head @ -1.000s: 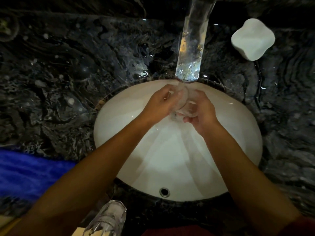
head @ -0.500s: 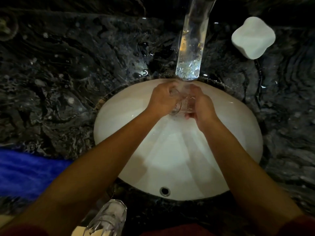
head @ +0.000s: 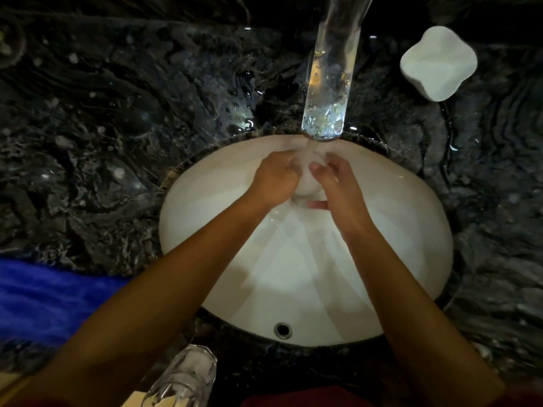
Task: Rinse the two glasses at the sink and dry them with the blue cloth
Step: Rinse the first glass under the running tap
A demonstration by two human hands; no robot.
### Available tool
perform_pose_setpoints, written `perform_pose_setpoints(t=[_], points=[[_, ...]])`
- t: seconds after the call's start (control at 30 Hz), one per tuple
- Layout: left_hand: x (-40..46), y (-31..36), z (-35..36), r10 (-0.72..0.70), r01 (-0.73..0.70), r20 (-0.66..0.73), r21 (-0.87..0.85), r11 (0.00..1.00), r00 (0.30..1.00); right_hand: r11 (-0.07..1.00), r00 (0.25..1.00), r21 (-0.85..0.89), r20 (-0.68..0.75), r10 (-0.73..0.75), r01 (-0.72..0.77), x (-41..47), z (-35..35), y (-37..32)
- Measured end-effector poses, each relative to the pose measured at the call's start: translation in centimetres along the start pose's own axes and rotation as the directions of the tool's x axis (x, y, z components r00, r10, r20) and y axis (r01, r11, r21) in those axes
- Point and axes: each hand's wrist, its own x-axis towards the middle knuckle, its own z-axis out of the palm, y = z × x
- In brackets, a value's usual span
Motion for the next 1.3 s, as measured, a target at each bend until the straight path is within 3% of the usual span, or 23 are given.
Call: perform_pose_setpoints(t=[0.07,0.1,0.17,0.23,0.37,0.4,0.47,0.53,0.57,0.63,0.67,0.77,0.83,0.9,0.97,1.03,1.1,1.17,1.23,1.3], points=[[-0.4,0.6,0.2,0.045,-0.046,0.016,0.102,0.994,0.999,0.997,1.000,-0.071,-0.004,-0.003,0.003,0.3,-0.3,0.2],[-0.7,0.8,0.3,0.075,-0.077,0.026,0.110,0.991,0.997,0.999,0.999,-0.023,-0.026,0.030,-0.031,0.7,-0.4,0.1],[-1.1,0.7,-0.1,0.073,-0.070,0.031,-0.081,0.994,0.997,0.988,0.992,0.108,-0.043,0.116,-0.111,1.5,-1.0,-0.3],[-1.4,0.2,-0.7,0.013,-0.015,-0.007,-0.294,0.956,1.000,0.984,0.990,0.128,-0.046,0.134,-0.127,2.1,-1.7,-0.2],[-1.1,-1.1,-0.9,-0.043,0.023,-0.069,-0.276,0.961,0.997,0.994,0.998,0.088,-0.023,0.060,-0.057,2.3,-1.8,-0.4],[-1.0,-1.3,-0.6,-0.105,0.091,-0.021,-0.353,0.931,0.994,0.995,0.999,0.093,-0.013,0.041,-0.040,2.2,-1.8,-0.6],[-1.0,-1.3,-0.4,-0.224,0.299,0.200,-0.572,0.764,0.954,0.995,1.000,0.099,-0.015,-0.002,0.004,2.0,-1.5,-1.0],[-1.1,-1.1,-0.3,-0.224,0.435,0.377,-0.705,0.560,0.899,0.990,0.992,-0.086,-0.053,-0.114,0.109,2.0,-1.2,-1.3],[-0.9,-1.1,-0.2,-0.231,0.449,0.386,-0.734,0.510,0.893,0.959,0.979,-0.227,-0.075,-0.190,0.169,1.9,-1.2,-1.4],[-0.7,-0.9,-0.1,-0.279,0.413,0.309,-0.746,0.522,0.909,0.859,0.923,-0.436,-0.138,-0.358,0.268,1.4,-1.1,-1.7],[-0.6,-0.8,0.0,-0.298,0.392,0.267,-0.744,0.541,0.917,0.838,0.890,-0.452,-0.179,-0.420,0.305,0.9,-1.2,-2.0],[-0.3,-0.7,0.1,-0.336,0.361,0.188,-0.727,0.584,0.923,0.854,0.833,-0.264,-0.224,-0.507,0.448,-0.6,-1.5,-2.2],[-0.1,-0.8,0.2,-0.351,0.354,0.161,-0.717,0.601,0.922,0.869,0.868,-0.197,-0.127,-0.481,0.453,-1.2,-1.8,-1.9],[-0.1,-0.8,0.2,-0.321,0.341,0.172,-0.721,0.603,0.931,0.879,0.928,-0.298,0.078,-0.365,0.372,-1.3,-1.4,-1.8],[-0.3,-0.8,0.6,-0.258,0.324,0.210,-0.757,0.567,0.943,0.857,0.933,-0.388,0.252,-0.255,0.339,-1.1,-0.5,-1.8],[-0.5,-0.8,0.6,-0.205,0.297,0.216,-0.755,0.584,0.955,0.882,0.938,-0.359,0.276,-0.211,0.304,-0.6,0.4,-2.7],[-0.3,-0.6,0.2,-0.193,0.272,0.192,-0.663,0.698,0.962,0.917,0.943,-0.293,0.273,-0.190,0.269,0.3,0.3,-3.2],[0.0,-0.7,-0.6,-0.188,0.238,0.147,-0.574,0.784,0.971,0.928,0.913,-0.264,0.378,-0.151,0.262,0.6,-0.1,-3.3],[0.3,-0.9,-1.1,-0.157,0.211,0.145,-0.542,0.813,0.977,0.928,0.878,-0.264,0.464,-0.118,0.264,0.4,-0.7,-3.0],[0.3,-1.4,-1.2,-0.155,0.232,0.184,-0.547,0.805,0.971,0.925,0.886,-0.251,0.439,-0.153,0.284,0.3,-1.2,-2.8]])
